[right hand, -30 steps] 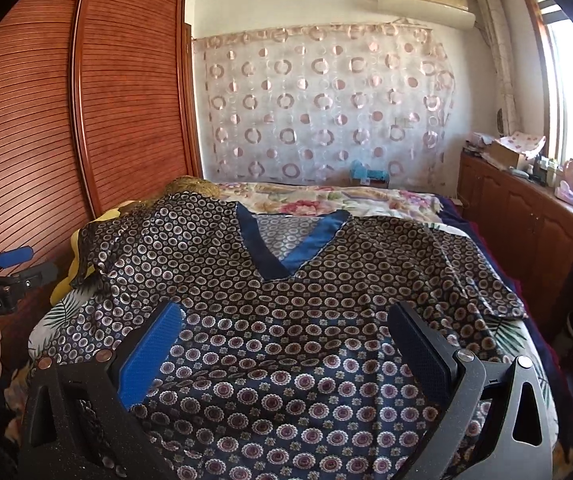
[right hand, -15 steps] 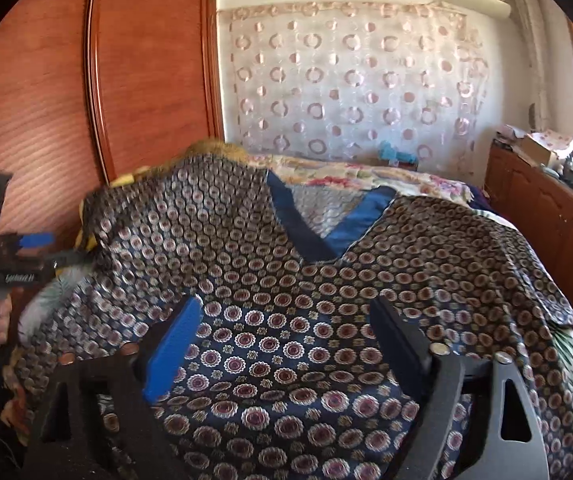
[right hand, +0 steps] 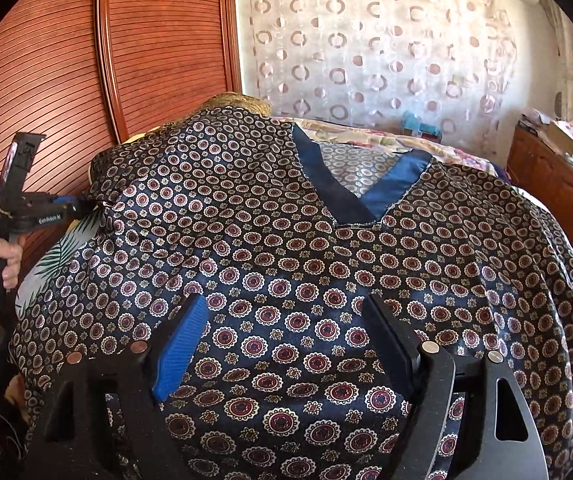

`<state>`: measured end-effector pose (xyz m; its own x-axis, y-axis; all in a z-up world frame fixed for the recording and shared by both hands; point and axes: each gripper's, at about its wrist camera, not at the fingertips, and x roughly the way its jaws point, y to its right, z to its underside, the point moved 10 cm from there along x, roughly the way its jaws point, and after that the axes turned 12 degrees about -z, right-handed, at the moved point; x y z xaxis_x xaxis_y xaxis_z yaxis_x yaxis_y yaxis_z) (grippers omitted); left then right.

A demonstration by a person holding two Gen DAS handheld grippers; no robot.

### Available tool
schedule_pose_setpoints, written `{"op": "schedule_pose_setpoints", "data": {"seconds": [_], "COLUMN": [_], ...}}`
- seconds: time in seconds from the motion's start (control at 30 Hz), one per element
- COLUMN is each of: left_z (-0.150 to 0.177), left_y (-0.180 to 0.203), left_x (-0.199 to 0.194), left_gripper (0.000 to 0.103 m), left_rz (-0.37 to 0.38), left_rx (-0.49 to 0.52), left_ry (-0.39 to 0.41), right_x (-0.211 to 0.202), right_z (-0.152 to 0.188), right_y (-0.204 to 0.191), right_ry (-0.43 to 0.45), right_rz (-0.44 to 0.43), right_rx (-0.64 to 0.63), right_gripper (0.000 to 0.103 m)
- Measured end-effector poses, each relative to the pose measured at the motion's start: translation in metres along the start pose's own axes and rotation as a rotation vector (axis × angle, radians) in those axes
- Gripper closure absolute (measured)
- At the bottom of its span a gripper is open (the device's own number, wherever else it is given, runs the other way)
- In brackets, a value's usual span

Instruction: Fold small clothes

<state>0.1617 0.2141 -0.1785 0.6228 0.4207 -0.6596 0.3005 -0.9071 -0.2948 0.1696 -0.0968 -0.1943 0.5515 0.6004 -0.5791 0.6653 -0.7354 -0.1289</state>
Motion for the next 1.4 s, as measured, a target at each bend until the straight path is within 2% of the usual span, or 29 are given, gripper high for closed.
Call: {"op": "schedule_pose_setpoints", "data": {"seconds": [0.13, 0.23, 0.37, 0.53, 0.6, 0.73, 0.8, 0.87, 0.9, 0.97, 1.0, 1.07, 1.2, 1.3, 1.4], "left_z": [-0.027, -0.050, -0.080, -0.107, -0.102, -0.079, -0.069, -0.063, -0.059, -0.057, -0.055, -0.052, -0.040, -0.025, -0.010], "left_y": [-0.007, 0.000, 0.020, 0.075, 0.108, 0.144, 0.149, 0.148, 0.146, 0.137, 0.131, 0.120, 0.102, 0.093, 0.088], "left_x": [-0.026, -0.051, -0.075, -0.102, -0.109, -0.115, -0.119, -0.120, -0.122, -0.123, -0.124, -0.122, -0.113, -0.089, -0.064], "left_gripper": [0.100, 0.100, 0.100, 0.100, 0.100, 0.099, 0.094, 0.078, 0.074, 0.057, 0.053, 0.029, 0.023, 0.023, 0.023], "left_rz": [-0.012, -0.037, 0.019, 0.160, 0.255, 0.323, 0.347, 0.354, 0.359, 0.377, 0.375, 0.362, 0.380, 0.329, 0.314], "left_rx": [0.000, 0.050, 0.066, 0.126, 0.182, 0.242, 0.243, 0.228, 0.212, 0.177, 0.160, 0.118, 0.043, 0.040, 0.031], "left_ry": [0.090, 0.164, 0.217, 0.251, 0.232, 0.200, 0.185, 0.176, 0.176, 0.180, 0.184, 0.183, 0.170, 0.129, 0.074], "right_x": [0.002, 0.009, 0.015, 0.016, 0.017, 0.014, 0.012, 0.012, 0.012, 0.011, 0.011, 0.010, 0.011, 0.011, 0.010], "right_z": [0.001, 0.000, 0.000, 0.000, 0.001, 0.002, 0.004, 0.004, 0.005, 0.005, 0.005, 0.004, 0.004, 0.003, 0.002], "right_y": [0.001, -0.001, -0.004, 0.001, 0.001, -0.002, -0.003, -0.002, -0.002, -0.001, -0.002, -0.002, -0.002, 0.000, 0.001], "right_ry": [0.001, 0.001, -0.002, 0.003, -0.001, 0.005, 0.010, 0.009, 0.009, 0.012, 0.013, 0.012, 0.008, 0.006, 0.011], "right_rz": [-0.004, 0.005, 0.015, 0.007, 0.012, 0.018, 0.013, 0.010, 0.009, 0.007, 0.007, 0.006, 0.004, -0.001, -0.013], "right_rx": [0.013, 0.007, 0.001, 0.034, 0.034, 0.027, 0.034, 0.046, 0.049, 0.053, 0.053, 0.055, 0.061, 0.067, 0.071], "right_gripper": [0.022, 0.022, 0.022, 0.023, 0.028, 0.029, 0.029, 0.029, 0.029, 0.029, 0.029, 0.029, 0.029, 0.029, 0.029]}}
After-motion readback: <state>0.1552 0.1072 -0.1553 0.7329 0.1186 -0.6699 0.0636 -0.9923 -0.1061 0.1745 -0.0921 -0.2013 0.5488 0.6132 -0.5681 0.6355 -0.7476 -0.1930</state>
